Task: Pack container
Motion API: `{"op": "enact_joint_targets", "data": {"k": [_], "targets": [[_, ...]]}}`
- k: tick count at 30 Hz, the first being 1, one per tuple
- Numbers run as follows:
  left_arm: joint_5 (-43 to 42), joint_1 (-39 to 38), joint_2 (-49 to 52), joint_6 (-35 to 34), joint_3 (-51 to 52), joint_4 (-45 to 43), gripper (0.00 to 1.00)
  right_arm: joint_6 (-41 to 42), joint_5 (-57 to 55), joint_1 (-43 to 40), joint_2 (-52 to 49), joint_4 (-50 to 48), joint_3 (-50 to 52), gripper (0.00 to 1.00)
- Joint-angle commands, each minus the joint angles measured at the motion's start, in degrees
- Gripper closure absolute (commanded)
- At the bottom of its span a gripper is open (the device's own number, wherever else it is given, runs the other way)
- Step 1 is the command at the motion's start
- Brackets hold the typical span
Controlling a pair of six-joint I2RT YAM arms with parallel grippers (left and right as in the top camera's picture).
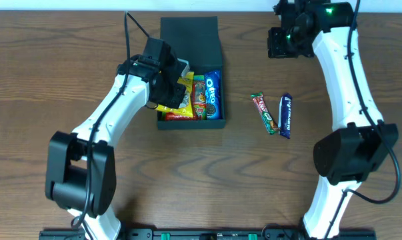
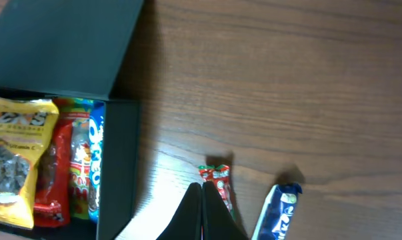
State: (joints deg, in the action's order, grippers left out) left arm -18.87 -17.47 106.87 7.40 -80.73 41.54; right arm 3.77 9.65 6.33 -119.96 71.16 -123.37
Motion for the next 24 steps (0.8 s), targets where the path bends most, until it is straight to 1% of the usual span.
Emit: {"op": "enact_joint_targets", "data": {"k": [1,6,9,15,24], "targets": [[4.2,0.2,0.6,-0.2,-1.1,0.2,0.94,-1.2,-0.9,-0.9,-0.2,0.3,-0.1,0.99],[4.4,0.2,0.8,-0.2,-1.1,0.1,0.94,-2.0,-1.3,-1.2,-0.2,0.3,0.5,0.99],[4.4,0.2,1.6,-0.2,-1.1,0.0,0.94,-2.0,-3.3,-1.2,-0.2,0.2,2.3,0.99],[4.0,0.2,3.7,-0.6,-1.1,0.0,0.94,-2.0,-3.5,-1.2,-0.2,-0.1,5.8,0.99],[3.7,0.2,3.3,-2.4,-2.6,0.3,0.94,-2.7,-3.5,-1.3,-0.2,-0.1,6.2,0.99]]}}
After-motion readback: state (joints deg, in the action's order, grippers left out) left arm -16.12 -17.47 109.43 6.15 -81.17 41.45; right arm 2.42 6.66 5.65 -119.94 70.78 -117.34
